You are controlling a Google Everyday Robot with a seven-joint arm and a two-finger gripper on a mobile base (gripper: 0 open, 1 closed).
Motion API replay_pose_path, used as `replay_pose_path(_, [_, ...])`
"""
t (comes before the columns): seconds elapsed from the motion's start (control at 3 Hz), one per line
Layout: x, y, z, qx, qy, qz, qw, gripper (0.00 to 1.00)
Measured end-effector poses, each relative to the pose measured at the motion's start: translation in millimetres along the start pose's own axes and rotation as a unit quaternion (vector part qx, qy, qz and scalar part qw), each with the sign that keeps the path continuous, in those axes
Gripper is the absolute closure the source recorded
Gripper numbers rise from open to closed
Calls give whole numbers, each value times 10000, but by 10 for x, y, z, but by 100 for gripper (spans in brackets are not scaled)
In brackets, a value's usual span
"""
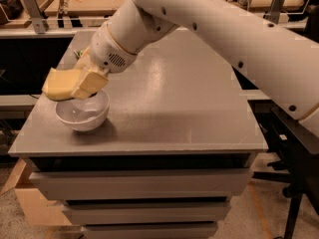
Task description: Place sponge into white bowl
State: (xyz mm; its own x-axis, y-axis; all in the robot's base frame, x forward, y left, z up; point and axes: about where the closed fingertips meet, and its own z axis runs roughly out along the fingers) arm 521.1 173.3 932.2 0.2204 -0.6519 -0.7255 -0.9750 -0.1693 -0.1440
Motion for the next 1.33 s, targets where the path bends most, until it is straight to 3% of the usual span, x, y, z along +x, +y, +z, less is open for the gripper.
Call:
replay_pose_path(0.33, [-12,14,13,-12,9,-22,10000,82])
replay_pose_path(1.33, [-40,42,52,-55,13,-52,10000,13])
